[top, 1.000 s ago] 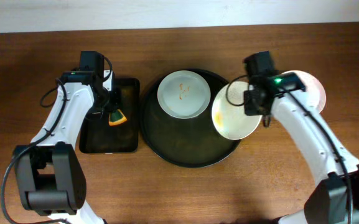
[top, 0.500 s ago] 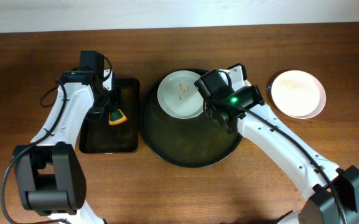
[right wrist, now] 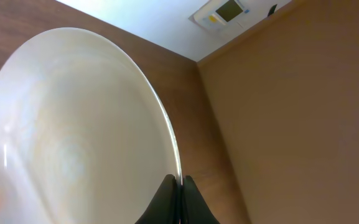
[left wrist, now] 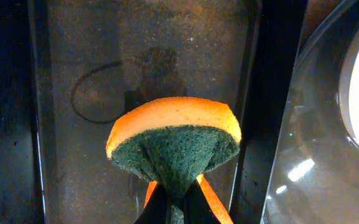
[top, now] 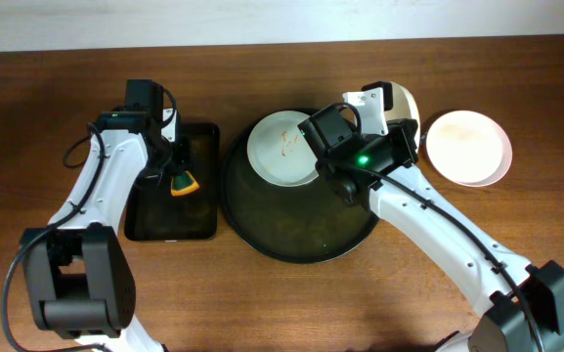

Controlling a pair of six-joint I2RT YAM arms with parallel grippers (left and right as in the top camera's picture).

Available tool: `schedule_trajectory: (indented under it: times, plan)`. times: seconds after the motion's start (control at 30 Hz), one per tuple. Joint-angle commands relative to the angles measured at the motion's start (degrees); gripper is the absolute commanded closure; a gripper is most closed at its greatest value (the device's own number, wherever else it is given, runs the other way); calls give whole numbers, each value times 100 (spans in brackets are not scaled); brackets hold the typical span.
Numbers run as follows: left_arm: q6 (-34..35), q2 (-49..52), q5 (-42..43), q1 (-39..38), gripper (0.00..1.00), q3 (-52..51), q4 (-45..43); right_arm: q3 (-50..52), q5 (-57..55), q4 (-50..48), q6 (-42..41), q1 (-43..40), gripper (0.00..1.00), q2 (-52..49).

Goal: Clean dirty plates on tray and stack at the side
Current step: 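Lift the white plate with the right gripper and carry it right, then lower the white plate onto the pinkish plate and release it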

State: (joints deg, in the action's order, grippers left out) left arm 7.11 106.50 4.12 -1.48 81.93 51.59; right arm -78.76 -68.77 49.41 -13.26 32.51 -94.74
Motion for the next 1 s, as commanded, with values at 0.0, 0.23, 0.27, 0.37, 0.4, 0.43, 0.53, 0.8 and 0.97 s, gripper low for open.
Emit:
schedule_trajectory:
  times: [0.0, 0.23, 0.27, 0.37, 0.4, 0.43, 0.53, 0.8, 0.97]
  plan:
    - [-79, -83, 76, 15, 100, 52, -15, -118, -175, -17, -74, 37, 96, 127]
    - [-76, -83, 79, 15, 100, 52, -13, -118, 1394, 39, -308, -1456, 96, 151]
    - [-76, -83, 79, 15, 100, 52, -13, -120, 1910, 68, -376, -1823, 96, 151]
    - [-76, -83, 81, 15, 100, 52, -13, -120, 3491, -39, -592, -2968, 96, 149]
    - [-76, -83, 81, 15, 100, 52, -11, -120, 4352, -190, -732, -3486, 96, 149]
    - [-76, -83, 81, 15, 100, 52, -9, -118, 4933, -291, -887, -3842, 96, 146]
    - [-76, -83, 81, 15, 100, 52, 11, -118, 5515, -553, -1388, -4605, 96, 96]
    - [-76, -83, 83, 15, 100, 52, 35, -116, 5657, -1088, -1731, -5252, 96, -782]
    - [-74, -83, 83, 15, 100, 52, 50, -114, 5735, -826, -1711, -5434, 96, -1119]
